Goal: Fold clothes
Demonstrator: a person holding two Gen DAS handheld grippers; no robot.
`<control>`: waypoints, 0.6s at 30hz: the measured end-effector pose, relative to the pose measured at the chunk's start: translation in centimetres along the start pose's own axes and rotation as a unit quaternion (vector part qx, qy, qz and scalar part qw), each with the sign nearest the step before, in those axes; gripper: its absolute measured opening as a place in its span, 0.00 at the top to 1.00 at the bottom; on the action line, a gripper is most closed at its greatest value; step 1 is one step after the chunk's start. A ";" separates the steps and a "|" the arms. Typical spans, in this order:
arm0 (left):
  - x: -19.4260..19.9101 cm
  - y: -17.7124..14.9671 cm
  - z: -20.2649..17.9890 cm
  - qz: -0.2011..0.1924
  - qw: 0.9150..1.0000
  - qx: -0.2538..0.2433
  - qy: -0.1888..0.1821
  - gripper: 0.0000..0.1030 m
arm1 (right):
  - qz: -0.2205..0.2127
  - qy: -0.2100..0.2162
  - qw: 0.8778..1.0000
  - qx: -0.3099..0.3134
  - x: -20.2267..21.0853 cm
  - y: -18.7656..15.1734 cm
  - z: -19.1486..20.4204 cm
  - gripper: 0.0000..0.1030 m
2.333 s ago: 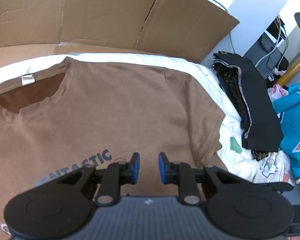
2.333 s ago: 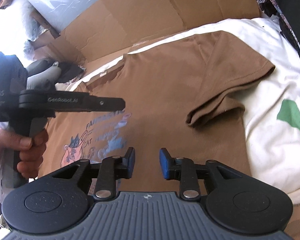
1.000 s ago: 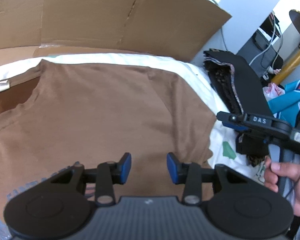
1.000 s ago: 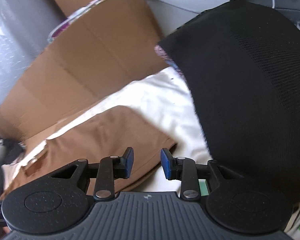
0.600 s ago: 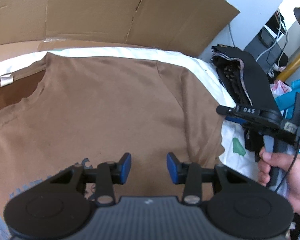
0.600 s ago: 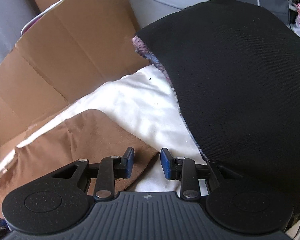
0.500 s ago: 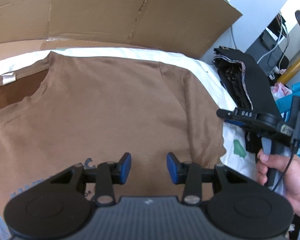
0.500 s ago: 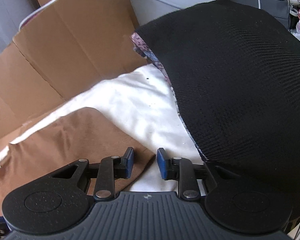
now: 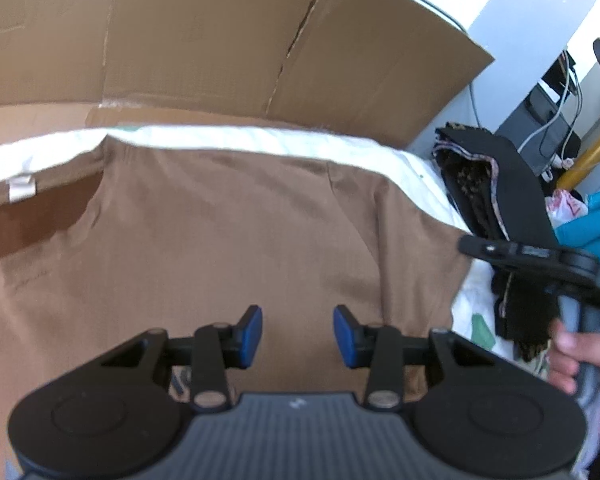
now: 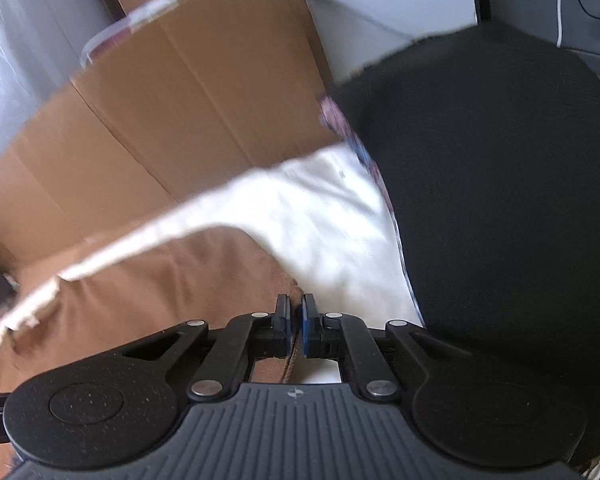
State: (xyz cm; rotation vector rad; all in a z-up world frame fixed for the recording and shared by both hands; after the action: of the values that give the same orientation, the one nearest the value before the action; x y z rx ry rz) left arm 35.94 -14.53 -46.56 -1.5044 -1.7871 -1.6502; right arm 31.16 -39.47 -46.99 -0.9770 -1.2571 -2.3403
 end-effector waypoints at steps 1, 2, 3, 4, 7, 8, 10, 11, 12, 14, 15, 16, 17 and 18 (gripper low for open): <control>-0.2 0.4 0.0 -0.004 1.000 -0.002 0.001 0.60 | -0.004 0.008 1.000 0.001 0.5 0.3 0.4 0.98; -0.4 0.9 0.0 -0.009 1.000 -0.005 0.001 0.61 | -0.006 0.015 1.000 0.001 1.0 0.6 0.7 0.98; -0.6 1.4 -0.1 -0.013 1.000 -0.009 -0.001 0.64 | -0.008 0.022 1.000 0.000 1.4 1.0 1.0 0.98; -0.9 1.9 -0.2 -0.016 1.000 -0.017 0.000 0.73 | -0.010 0.030 1.000 -0.001 1.9 1.3 1.2 0.98; -2.1 3.4 -0.6 -0.018 0.999 -0.044 0.002 0.85 | -0.017 0.050 0.999 -0.003 3.2 2.3 2.1 0.98; -2.4 3.9 -0.6 -0.019 0.999 -0.047 0.004 0.85 | -0.019 0.056 0.998 -0.002 3.5 2.6 2.4 0.98; -3.1 5.0 -0.8 -0.025 0.998 -0.052 0.005 0.85 | -0.023 0.070 0.997 0.000 4.0 3.4 3.1 0.98; -3.4 5.6 -1.0 -0.028 0.998 -0.054 0.005 0.86 | -0.024 0.075 0.997 -0.002 4.3 3.7 3.4 0.98; -3.7 6.1 -1.1 -0.031 0.998 -0.056 0.005 0.88 | -0.025 0.080 0.996 -0.005 4.5 4.0 3.6 0.98; -4.9 7.2 -1.3 -0.032 0.998 -0.050 0.003 0.89 | -0.026 0.090 0.996 -0.011 4.8 4.5 4.1 0.98; -5.6 7.7 -1.5 -0.031 0.998 -0.047 0.003 0.92 | -0.027 0.095 0.995 -0.014 5.0 4.8 4.4 0.98; -6.3 8.3 -1.6 -0.032 0.999 -0.044 0.002 0.93 | -0.030 0.098 0.995 -0.019 5.3 4.9 4.5 0.98; -7.0 8.8 -1.6 -0.034 0.999 -0.042 0.003 0.93 | -0.034 0.101 0.994 -0.025 5.7 5.1 4.7 0.98; -7.5 9.3 -1.7 -0.037 0.998 -0.040 0.006 0.94 | -0.036 0.105 0.993 -0.028 5.9 5.2 4.8 0.98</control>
State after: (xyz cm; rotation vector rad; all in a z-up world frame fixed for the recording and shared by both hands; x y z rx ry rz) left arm 45.83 -21.41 -46.65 -1.4734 -1.8112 -1.7823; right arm 31.84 -38.15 -37.89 -0.6897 -1.1688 -2.4697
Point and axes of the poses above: each gripper's, at about its wrist camera, not at the fingertips, and x roughly against the way its jaws point, z to its left, y to its top, the point moved 10 cm from there along -x, roughly the way its jaws point, and after that the axes turned 4 degrees about -x, right-handed, at the moved point
